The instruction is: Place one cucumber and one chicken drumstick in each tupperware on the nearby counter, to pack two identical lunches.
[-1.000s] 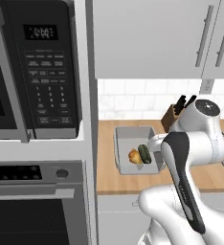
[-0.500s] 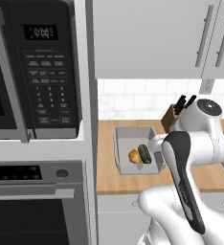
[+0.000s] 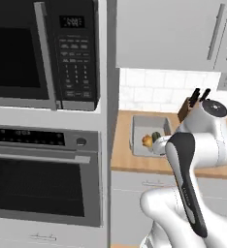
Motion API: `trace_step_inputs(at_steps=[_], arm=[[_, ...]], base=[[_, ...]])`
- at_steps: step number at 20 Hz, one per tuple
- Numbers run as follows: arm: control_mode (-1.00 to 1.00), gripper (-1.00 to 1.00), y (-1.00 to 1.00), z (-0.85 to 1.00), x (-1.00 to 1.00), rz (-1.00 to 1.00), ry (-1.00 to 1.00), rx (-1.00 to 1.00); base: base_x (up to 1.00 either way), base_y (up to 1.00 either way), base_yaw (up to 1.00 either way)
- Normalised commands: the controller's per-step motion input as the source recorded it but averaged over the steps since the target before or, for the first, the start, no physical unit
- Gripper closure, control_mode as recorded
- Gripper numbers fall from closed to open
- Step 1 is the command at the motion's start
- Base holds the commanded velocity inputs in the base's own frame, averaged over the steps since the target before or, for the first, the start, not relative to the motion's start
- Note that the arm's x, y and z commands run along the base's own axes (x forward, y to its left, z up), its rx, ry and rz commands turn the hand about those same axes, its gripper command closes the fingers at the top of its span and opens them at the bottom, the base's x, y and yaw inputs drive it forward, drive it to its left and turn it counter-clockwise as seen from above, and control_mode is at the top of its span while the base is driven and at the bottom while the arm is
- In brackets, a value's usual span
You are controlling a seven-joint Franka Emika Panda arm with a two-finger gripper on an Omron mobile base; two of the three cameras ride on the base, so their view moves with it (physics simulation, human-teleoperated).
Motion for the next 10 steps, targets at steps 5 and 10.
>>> trace_step_inputs(at_steps=[5, 10], arm=[[1.00, -1.00, 0.00, 0.00, 0.00, 0.00, 0.00, 0.00], [1.00, -1.00, 0.00, 0.00, 0.00, 0.00, 0.00, 0.00]], base=[[-0.21, 0.00, 0.82], [-0.27, 0.00, 0.87]])
